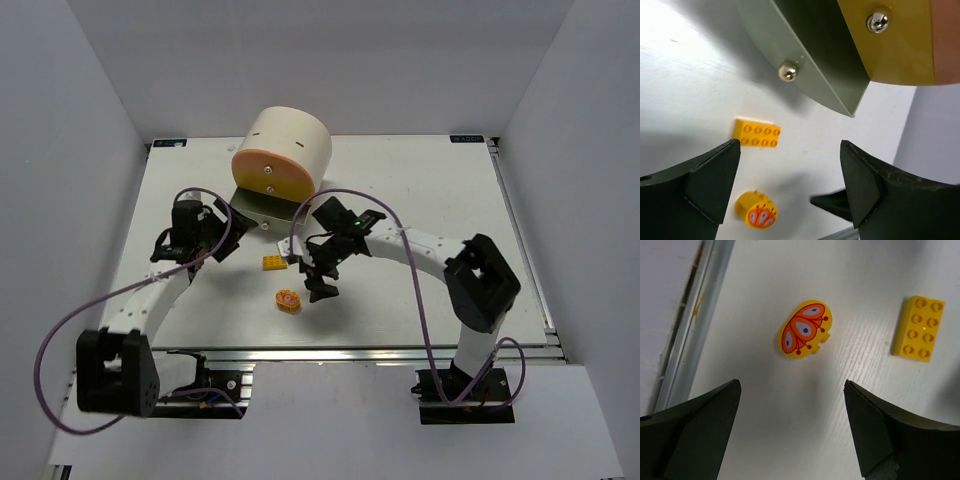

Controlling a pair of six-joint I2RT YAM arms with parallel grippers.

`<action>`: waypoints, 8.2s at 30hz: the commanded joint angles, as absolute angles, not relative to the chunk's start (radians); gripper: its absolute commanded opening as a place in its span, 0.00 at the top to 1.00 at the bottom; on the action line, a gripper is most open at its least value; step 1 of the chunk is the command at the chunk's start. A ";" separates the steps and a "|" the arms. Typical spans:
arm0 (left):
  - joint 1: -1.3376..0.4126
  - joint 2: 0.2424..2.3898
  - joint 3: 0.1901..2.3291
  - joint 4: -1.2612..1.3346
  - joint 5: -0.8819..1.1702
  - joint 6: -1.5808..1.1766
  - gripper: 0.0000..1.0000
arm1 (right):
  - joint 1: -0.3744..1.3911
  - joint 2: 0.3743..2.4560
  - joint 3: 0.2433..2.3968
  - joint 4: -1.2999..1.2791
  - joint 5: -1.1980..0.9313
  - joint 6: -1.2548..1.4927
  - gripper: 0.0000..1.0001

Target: Sort the legos into containers by color

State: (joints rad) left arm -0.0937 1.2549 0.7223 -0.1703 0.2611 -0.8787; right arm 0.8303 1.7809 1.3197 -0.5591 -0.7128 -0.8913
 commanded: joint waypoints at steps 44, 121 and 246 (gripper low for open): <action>-0.092 0.592 0.641 -0.842 -0.064 -0.854 0.06 | 0.890 1.882 1.661 -0.265 0.069 -0.603 1.00; -0.242 1.776 1.124 -0.729 0.190 -1.453 0.19 | 0.538 1.157 0.989 -0.084 -0.560 -0.356 0.13; -0.229 0.544 0.718 -0.600 0.086 -0.819 0.02 | 0.818 1.517 1.284 -0.250 -0.271 -0.204 0.11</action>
State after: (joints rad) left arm -0.2249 0.5098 0.7380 -0.7551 -0.0154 -0.8677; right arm 0.8368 1.6131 1.3499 -0.2535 -0.2230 -0.3599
